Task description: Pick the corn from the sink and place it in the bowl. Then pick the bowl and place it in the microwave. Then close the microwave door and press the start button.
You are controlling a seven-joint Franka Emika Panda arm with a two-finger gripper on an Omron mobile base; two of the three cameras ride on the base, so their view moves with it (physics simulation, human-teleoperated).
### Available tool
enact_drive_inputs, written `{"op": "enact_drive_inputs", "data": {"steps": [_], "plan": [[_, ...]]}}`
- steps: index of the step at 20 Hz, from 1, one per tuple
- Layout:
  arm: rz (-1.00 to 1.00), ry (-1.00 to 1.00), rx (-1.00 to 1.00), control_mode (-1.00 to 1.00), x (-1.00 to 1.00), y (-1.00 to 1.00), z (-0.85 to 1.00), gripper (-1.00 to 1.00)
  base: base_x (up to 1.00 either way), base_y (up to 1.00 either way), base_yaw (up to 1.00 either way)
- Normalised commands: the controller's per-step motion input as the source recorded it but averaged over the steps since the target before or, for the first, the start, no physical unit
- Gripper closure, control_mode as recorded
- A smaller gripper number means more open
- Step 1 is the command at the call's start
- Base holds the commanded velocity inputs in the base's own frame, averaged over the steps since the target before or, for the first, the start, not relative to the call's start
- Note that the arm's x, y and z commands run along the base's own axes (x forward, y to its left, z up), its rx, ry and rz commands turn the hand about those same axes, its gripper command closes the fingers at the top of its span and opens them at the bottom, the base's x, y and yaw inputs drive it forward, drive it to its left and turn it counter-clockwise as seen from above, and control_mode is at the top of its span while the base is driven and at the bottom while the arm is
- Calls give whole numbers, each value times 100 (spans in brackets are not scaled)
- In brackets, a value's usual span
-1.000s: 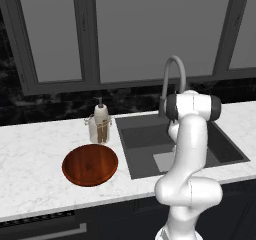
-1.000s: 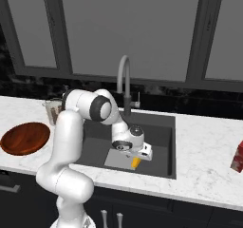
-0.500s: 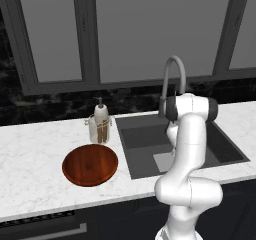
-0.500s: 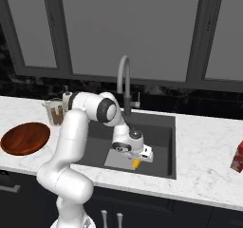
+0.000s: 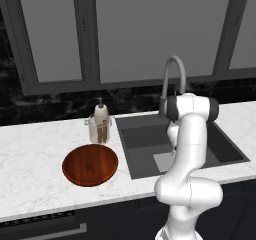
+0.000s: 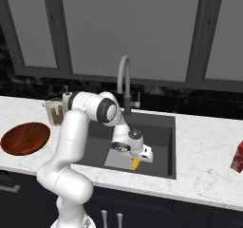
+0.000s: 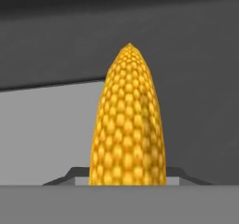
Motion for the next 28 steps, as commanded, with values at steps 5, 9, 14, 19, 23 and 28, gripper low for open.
{"op": "enact_drive_inputs", "data": {"steps": [5,9,14,19,23,28], "plan": [[-6,-14,0,-100,-54,-4,74,100,0,0,0],[-9,-44,0,-100,-56,-38,100,100,0,0,0],[-4,-40,3,-100,-69,-38,100,100,0,0,0],[0,-23,8,-100,-77,-5,100,100,0,0,0],[0,-15,11,-100,-79,-1,100,100,0,0,0],[0,-16,10,-100,-16,-1,100,100,0,0,0]]}}
